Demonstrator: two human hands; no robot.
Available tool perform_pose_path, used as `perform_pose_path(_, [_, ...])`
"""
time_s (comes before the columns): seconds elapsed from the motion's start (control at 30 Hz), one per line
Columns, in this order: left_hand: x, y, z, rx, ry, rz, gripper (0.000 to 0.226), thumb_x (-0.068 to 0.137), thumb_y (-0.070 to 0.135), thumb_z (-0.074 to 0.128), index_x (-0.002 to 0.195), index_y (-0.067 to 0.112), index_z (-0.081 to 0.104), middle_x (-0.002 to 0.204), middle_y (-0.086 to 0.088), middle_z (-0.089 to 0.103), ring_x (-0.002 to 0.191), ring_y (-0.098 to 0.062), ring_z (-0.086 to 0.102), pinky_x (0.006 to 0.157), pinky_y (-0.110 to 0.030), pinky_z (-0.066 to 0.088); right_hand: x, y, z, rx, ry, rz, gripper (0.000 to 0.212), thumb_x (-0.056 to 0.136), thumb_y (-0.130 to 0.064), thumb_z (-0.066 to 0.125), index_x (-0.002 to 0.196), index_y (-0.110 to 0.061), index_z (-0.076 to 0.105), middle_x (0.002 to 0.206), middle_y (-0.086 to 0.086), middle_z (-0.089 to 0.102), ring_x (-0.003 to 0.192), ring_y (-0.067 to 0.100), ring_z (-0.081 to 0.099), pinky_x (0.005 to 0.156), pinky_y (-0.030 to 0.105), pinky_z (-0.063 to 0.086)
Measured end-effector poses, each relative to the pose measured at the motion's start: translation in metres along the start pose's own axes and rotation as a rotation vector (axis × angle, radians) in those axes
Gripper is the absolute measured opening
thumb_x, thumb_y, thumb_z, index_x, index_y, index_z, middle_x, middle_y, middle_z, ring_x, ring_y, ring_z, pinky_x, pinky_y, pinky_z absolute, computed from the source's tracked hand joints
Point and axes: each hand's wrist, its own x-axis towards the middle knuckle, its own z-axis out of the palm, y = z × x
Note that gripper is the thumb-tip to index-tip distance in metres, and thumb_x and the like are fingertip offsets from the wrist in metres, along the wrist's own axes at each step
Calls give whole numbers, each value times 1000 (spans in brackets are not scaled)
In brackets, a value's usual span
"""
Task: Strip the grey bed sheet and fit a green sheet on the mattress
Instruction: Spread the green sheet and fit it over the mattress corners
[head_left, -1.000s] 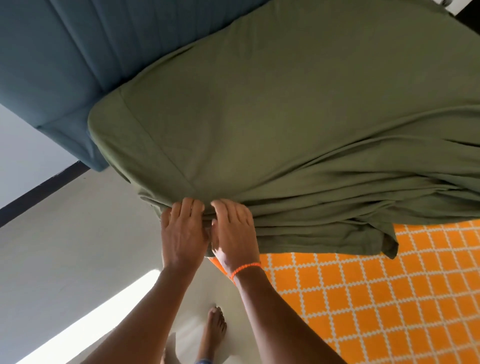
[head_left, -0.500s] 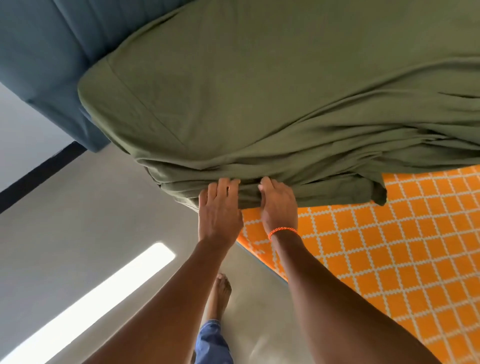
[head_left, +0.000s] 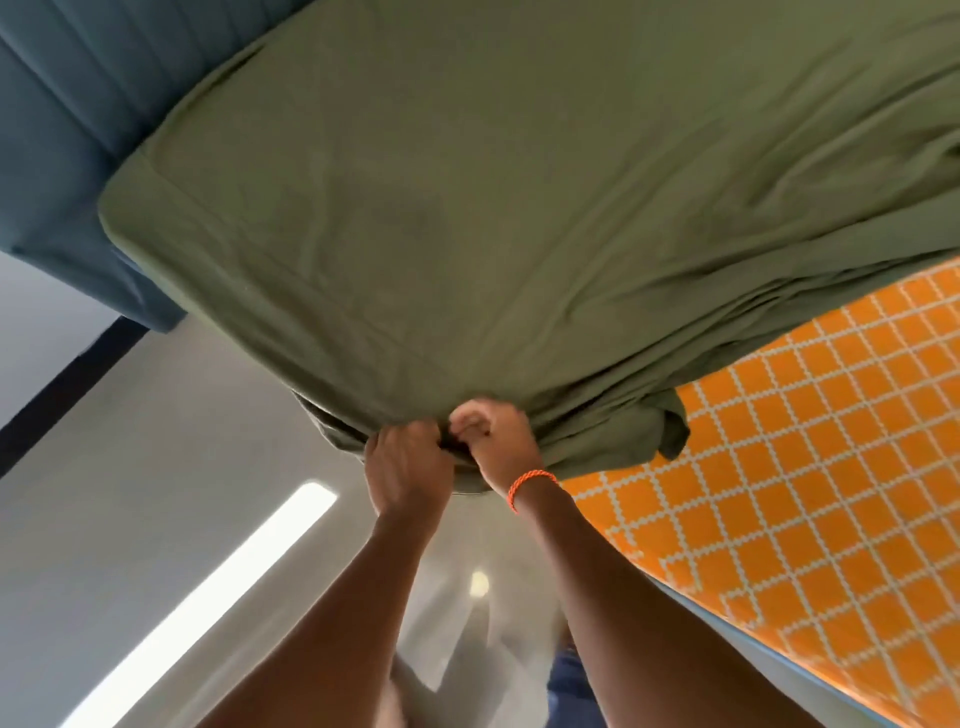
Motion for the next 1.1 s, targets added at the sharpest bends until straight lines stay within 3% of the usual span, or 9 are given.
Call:
perform_pose_path(0.13, [-1, 56, 6, -141, 155, 114, 27, 77, 7, 61, 95, 23, 74, 88, -7, 72, 91, -35, 65, 78, -42, 49, 6, 15, -38, -184, 562, -185, 26, 82, -9, 46, 94, -17, 68, 97, 2, 66, 96, 29, 57, 84, 41, 47])
perform_pose_path(0.23, [-1, 107, 17, -362, 131, 200, 30, 81, 11, 53, 100, 23, 73, 96, -2, 69, 95, -33, 62, 77, -43, 51, 13, 30, -77, -266, 874, -150, 21, 86, -11, 56, 104, -13, 66, 106, 9, 60, 96, 32, 52, 79, 42, 40])
perform_pose_path(0.4, [-7, 196, 53, -426, 80, 491, 24, 88, 12, 58, 105, 24, 70, 107, 7, 67, 100, -24, 60, 86, -43, 51, 28, 74, -159, -129, 1198, 332, 46, 89, -25, 68, 128, -5, 54, 124, 18, 54, 111, 40, 51, 87, 47, 44])
perform_pose_path(0.5, [-6, 234, 74, -327, -61, 506, 41, 91, 29, 65, 132, 27, 61, 135, 6, 58, 120, -23, 55, 98, -48, 49, 53, 97, -204, 582, 1075, 505, 61, 90, -30, 77, 135, 1, 50, 115, 13, 63, 104, 33, 61, 87, 37, 47])
perform_pose_path(0.6, [-4, 258, 94, -29, -128, 359, 87, 83, 44, 73, 157, 24, 32, 158, 2, 37, 136, -25, 41, 103, -50, 42, 79, 106, -232, 1190, 879, 335, 65, 73, -22, 86, 125, 8, 60, 114, 23, 72, 93, 29, 70, 84, 48, 60])
perform_pose_path(0.73, [2, 285, 95, 33, 8, 354, 55, 86, 26, 67, 138, 26, 47, 130, 3, 58, 121, -25, 57, 92, -49, 43, 92, 112, -244, 1349, 683, 344, 61, 83, -6, 82, 138, -8, 56, 126, 18, 70, 108, 37, 71, 88, 56, 60])
perform_pose_path(0.87, [-7, 301, 81, -104, -159, 315, 24, 79, 20, 62, 101, 30, 65, 102, 1, 72, 102, -32, 66, 82, -39, 43, 71, 139, -254, 1468, 508, 396, 68, 67, -14, 80, 133, -5, 66, 128, 20, 70, 118, 44, 66, 99, 62, 54])
perform_pose_path(1.0, [-46, 310, 82, -109, -292, 268, 23, 80, 19, 60, 92, 29, 76, 103, -7, 72, 98, -40, 66, 82, -37, 52, 1, 148, -260, 1579, 434, 491, 53, 88, -17, 64, 139, -2, 62, 133, 15, 67, 113, 35, 68, 90, 42, 61])
perform_pose_path(1.1, [-66, 300, 84, -163, -403, 220, 27, 75, 20, 57, 85, 33, 77, 91, -3, 73, 93, -39, 66, 77, -36, 53, -47, 152, -261, 1632, 418, 464, 45, 94, -19, 67, 137, -5, 65, 133, 15, 68, 124, 36, 65, 103, 47, 54])
